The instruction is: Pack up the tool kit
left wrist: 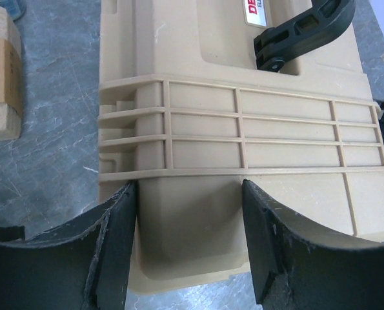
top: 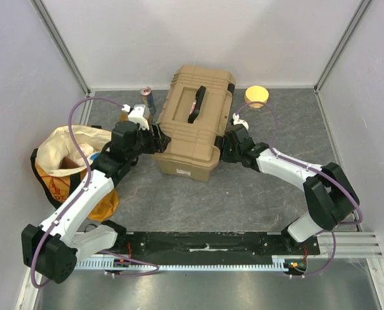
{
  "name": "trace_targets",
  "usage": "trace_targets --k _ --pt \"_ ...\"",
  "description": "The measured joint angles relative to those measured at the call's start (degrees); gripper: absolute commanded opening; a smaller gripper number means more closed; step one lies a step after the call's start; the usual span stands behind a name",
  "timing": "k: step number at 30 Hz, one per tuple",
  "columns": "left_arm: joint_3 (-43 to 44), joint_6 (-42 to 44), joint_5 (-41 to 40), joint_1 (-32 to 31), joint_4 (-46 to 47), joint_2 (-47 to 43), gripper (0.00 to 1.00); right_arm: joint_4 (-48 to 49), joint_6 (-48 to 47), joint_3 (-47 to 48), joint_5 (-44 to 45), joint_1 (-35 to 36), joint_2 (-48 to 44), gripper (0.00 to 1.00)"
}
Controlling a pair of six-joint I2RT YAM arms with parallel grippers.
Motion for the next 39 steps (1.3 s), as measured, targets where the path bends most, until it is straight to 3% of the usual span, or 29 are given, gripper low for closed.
trace_targets --k 9,12,15,19,22,26,30,39 --pt "-0.57 -0.33 -0.17 0.22 2.14 0.22 0.58 3.26 0.26 -2.34 4.37 0.87 -1.79 0.0" --pt "0.72 -1.38 0.26 -0.13 0.9 1.01 0.59 0.81 0.13 -2.64 8.26 1.73 -5.77 0.05" --pt "1.99 -2.93 1.92 -0.66 -0.35 1.68 0.6 -1.03 -0.04 -3.82 10.78 0.55 -12.07 0.17" --pt "3.34 -4.26 5.97 -2.45 -1.16 2.78 0.62 -5.22 -0.55 -6.47 14.51 -4.63 -22.51 0.46" --pt "3.89 -4.48 8.22 -3.3 -2.56 3.02 0.7 -10.03 -1.25 -6.82 18.73 -7.65 -28.92 0.66" --pt "5.44 -4.35 8.9 -4.11 -7.23 1.66 0.86 -15.89 -2.69 -6.45 23.52 -8.7 -36.22 0.81" --pt "6.86 -4.17 6.6 -4.61 -15.76 -1.81 0.9 -20.52 -4.22 -3.78 26.1 -9.03 -40.13 0.98" --pt "13.64 -3.1 -7.98 -4.61 -31.26 -17.33 0.92 -26.67 -8.37 5.92 30.75 -9.03 -51.06 0.98"
